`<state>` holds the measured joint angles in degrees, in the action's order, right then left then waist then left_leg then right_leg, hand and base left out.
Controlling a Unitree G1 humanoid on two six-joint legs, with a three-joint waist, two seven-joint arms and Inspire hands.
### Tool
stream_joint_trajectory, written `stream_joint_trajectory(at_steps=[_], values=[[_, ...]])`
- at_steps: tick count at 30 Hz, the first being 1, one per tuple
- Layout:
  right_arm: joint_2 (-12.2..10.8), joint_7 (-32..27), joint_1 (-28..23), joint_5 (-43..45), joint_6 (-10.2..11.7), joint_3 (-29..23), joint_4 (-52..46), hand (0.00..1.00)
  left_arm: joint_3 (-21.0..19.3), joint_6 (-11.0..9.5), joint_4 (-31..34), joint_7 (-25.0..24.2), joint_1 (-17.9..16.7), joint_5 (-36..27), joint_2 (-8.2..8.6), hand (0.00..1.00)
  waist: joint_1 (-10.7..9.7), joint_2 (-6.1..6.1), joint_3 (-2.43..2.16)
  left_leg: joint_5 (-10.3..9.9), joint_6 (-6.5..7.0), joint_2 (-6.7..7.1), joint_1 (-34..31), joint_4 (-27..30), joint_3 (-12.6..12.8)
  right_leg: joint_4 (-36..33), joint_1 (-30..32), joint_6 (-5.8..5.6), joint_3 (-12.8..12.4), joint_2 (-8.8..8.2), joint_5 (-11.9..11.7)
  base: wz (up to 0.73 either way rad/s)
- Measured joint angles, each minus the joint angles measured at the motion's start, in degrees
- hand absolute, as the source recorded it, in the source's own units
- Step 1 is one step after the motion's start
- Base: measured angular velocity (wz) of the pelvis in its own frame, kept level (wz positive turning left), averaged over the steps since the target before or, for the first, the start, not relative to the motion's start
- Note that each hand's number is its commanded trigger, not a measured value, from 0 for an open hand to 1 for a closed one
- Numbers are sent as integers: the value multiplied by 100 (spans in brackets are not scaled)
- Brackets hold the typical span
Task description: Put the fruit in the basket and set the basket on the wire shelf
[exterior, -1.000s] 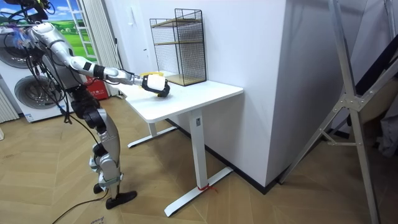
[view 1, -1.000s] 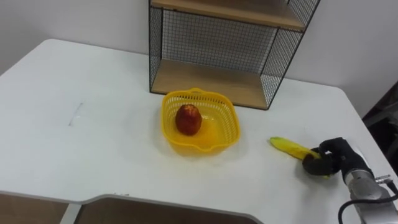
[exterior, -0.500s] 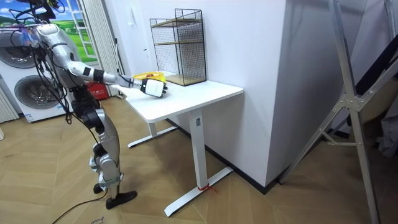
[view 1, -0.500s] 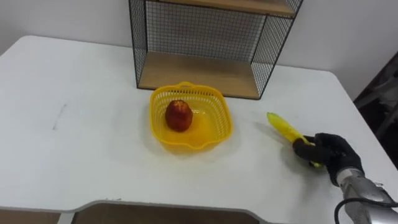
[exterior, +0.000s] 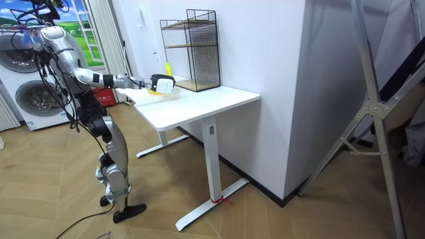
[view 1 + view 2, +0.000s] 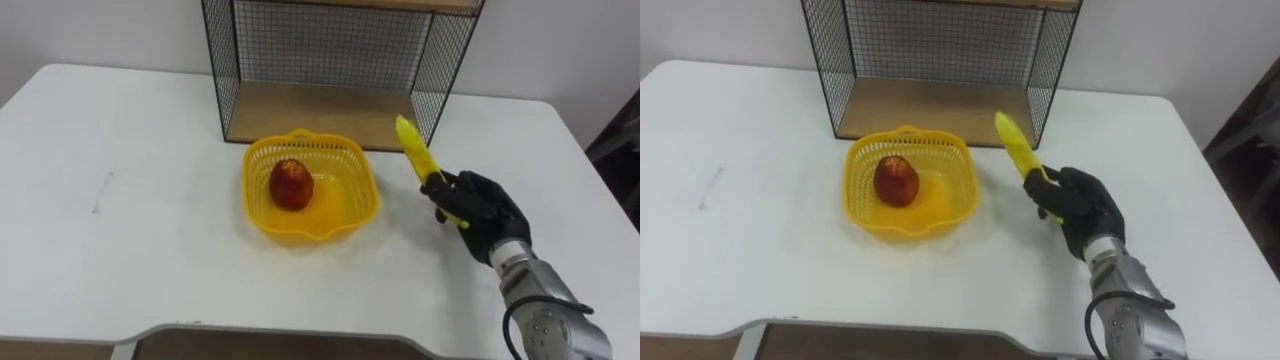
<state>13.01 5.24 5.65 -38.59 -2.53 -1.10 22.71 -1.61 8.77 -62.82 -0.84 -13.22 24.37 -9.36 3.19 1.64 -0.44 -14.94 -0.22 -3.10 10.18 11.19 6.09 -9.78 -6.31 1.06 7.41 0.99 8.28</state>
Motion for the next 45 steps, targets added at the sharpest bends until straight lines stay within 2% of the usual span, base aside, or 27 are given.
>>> stream_joint_trajectory(at_steps=[6,13,18,24,31,36,37,38,39,41,45], values=[[-94,63,-4,11,0,0,-392,100,3,-3,2,17,15,-2,-1,0,-29,51,-14,0,0,1,-54,37,-10,-19,41,1,24,-2,0,0],[-150,91,-3,45,1,162,-727,100,201,-5,-15,9,10,-5,0,0,-8,67,-1,-1,-1,0,-113,45,8,-91,135,6,6,-3,3,-2],[-148,120,-2,305,3,348,-1193,100,295,-11,-5,5,29,-6,-1,0,15,62,3,-1,-1,0,-153,43,-4,-78,167,6,8,3,4,0],[-119,189,51,1031,8,451,-1638,100,300,-63,118,-15,1,-11,-18,0,30,55,8,-1,-1,1,-165,46,-27,-79,162,6,28,-2,4,1],[-31,161,253,1442,7,492,-1637,100,472,-95,267,-17,50,-11,-70,0,35,120,63,0,0,5,-164,56,-24,-85,162,6,44,-10,4,0],[-12,140,396,1569,7,553,-1631,100,615,-95,266,-17,51,-21,-91,0,37,140,72,0,0,4,-177,38,-23,-87,183,6,46,-9,4,0],[31,123,434,1618,7,635,-1630,82,643,-96,267,-16,51,-23,-95,0,38,144,70,0,-1,3,-188,35,-22,-88,198,6,47,-7,4,0],[55,121,470,1642,7,698,-1627,56,645,-95,267,-16,56,-45,-97,0,49,149,69,0,-1,1,-210,35,-22,-88,218,6,47,-6,4,0],[54,120,487,1647,7,726,-1623,17,645,-96,267,-16,58,-56,-99,0,47,152,68,0,-1,0,-223,37,-22,-88,230,6,47,-5,4,0],[57,115,543,1661,6,831,-1594,0,648,-95,268,-17,67,-128,-114,0,42,175,75,0,-1,-1,-259,48,-27,-83,254,7,58,-6,3,0],[57,115,543,1659,1,887,-1589,0,648,-95,268,-17,65,-128,-140,0,63,210,88,0,-1,-1,-268,44,-29,-83,261,6,69,-8,4,0]])
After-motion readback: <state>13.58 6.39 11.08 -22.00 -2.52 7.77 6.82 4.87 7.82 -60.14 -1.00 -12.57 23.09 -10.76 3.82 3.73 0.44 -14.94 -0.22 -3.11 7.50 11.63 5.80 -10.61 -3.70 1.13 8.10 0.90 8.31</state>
